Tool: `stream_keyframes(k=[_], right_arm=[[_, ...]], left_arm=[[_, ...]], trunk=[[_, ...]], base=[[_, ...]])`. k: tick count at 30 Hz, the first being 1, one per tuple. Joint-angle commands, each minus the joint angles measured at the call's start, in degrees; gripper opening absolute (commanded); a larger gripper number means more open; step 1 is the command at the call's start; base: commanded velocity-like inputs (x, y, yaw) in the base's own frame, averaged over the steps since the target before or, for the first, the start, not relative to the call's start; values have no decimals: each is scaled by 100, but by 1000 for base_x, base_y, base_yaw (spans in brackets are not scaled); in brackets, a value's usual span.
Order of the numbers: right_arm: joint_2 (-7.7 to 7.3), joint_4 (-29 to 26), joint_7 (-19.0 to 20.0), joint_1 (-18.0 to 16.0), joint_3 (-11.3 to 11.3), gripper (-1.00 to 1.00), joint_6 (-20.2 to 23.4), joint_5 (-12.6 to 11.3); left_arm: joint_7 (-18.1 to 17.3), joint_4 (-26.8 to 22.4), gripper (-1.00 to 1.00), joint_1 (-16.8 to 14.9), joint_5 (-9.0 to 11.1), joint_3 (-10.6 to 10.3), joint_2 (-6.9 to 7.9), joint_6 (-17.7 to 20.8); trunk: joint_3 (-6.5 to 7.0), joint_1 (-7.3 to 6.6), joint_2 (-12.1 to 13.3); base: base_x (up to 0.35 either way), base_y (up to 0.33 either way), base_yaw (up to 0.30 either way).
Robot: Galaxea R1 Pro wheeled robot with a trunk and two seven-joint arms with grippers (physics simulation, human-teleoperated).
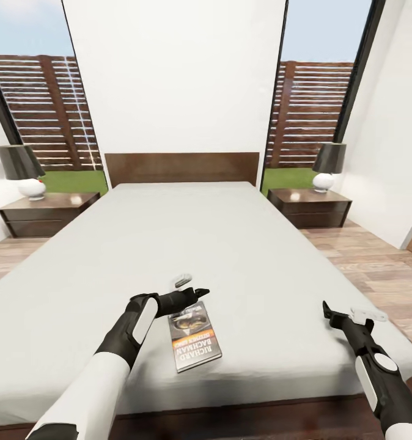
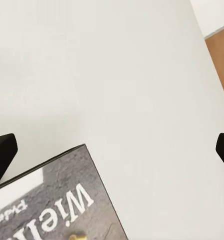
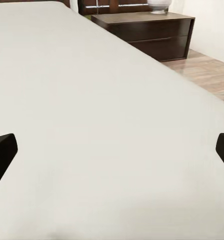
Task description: In the bedroom, move the book from the bed onto either nightstand, and place the two sandals side by side next to the bed.
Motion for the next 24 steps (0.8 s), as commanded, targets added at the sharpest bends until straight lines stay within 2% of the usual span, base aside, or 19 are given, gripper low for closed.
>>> stream_keyframes(k=[1,19,24], right_arm=[[3,4,44,-5,-20,100,-17,0],[3,4,42,-5,-24,100,-17,0],[3,4,41,-5,-26,100,-17,1]], left_arm=[[-13,-3,100,-3,11,29,-6,44],[-13,-3,100,-3,11,29,-6,44],[-13,-3,100,-3,11,27,-6,44]], trunk=[[-5,-1,-2],[-4,-1,-2],[10,-1,-2]], base=[[0,0,-33],[0,0,-5],[0,0,-191]])
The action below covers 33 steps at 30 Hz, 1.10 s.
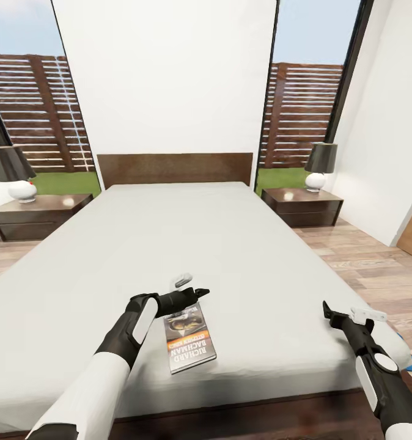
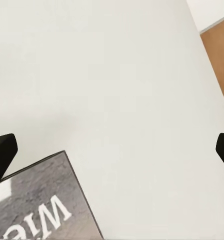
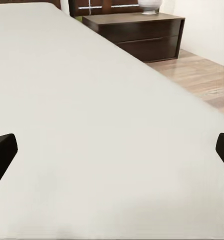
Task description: In the bedroom, move the book from the bed onto either nightstand, and place the two sandals side by side next to the bed.
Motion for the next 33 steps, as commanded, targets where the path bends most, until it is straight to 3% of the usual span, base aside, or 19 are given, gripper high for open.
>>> stream_keyframes(k=[1,33], right_arm=[[3,5,45,-6,-20,100,-17,-1],[3,5,65,-6,-19,100,-17,-1]], left_arm=[[-13,-4,100,-2,11,28,-6,44],[-10,-4,100,-2,11,34,-6,44]], trunk=[[-3,-1,-2],[17,-1,-2]], base=[[0,0,-125],[0,0,-39]])
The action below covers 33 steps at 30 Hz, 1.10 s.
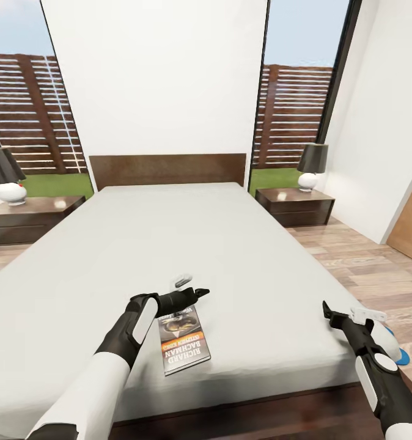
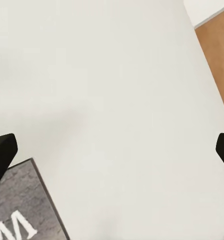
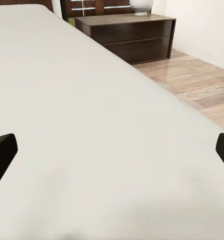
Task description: In the bedroom, move the book from the bed onto either nightstand, and place the two sandals side by side next to the bed.
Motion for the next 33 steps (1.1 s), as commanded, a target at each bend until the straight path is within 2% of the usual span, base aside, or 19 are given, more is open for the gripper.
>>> stream_keyframes(k=[1,22,33], right_arm=[[2,4,44,-5,-19,100,-16,0],[2,4,44,-5,-20,100,-16,0],[2,4,44,-5,-22,100,-16,0]], left_arm=[[-12,-2,100,-3,11,29,-7,44],[-8,-2,100,-3,11,30,-7,39],[-11,-4,100,-3,11,30,-7,44]], trunk=[[-5,-1,-2],[-5,-1,-2],[-5,-1,-2]], base=[[0,0,0],[0,0,0],[-188,0,0]])
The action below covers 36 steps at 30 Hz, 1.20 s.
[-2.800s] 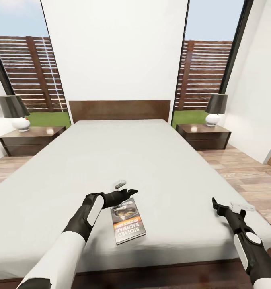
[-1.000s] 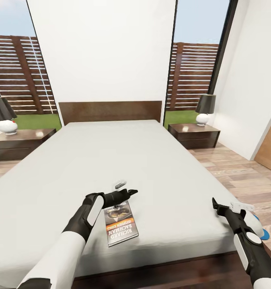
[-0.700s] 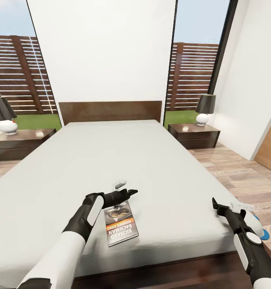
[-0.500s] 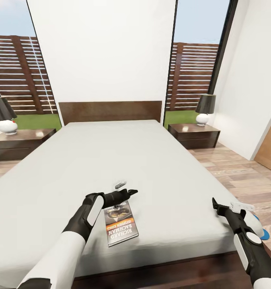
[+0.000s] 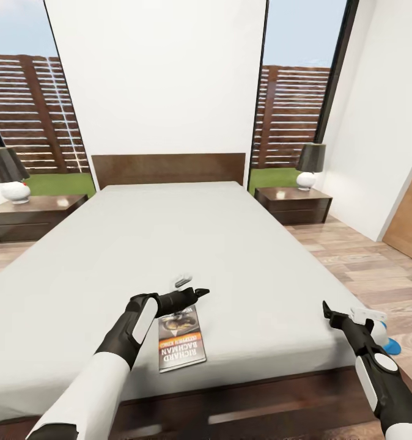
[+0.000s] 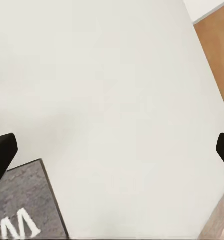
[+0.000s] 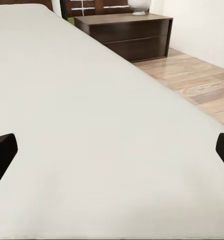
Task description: In the bedroom, move the book from the bed onto either nightstand, and place the two sandals side by side next to the bed.
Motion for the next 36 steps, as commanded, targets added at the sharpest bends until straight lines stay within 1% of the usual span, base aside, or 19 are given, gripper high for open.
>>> stream_keyframes(k=[1,36], right_arm=[[2,4,44,-5,-20,100,-16,0],[2,5,44,-5,-17,100,-16,-1]], left_arm=[[-16,-3,100,-3,10,28,-7,44],[-17,0,100,-3,10,28,-7,44]], trunk=[[-5,-2,-2],[-5,-2,-2]], base=[[-44,0,0],[-2,0,0]])
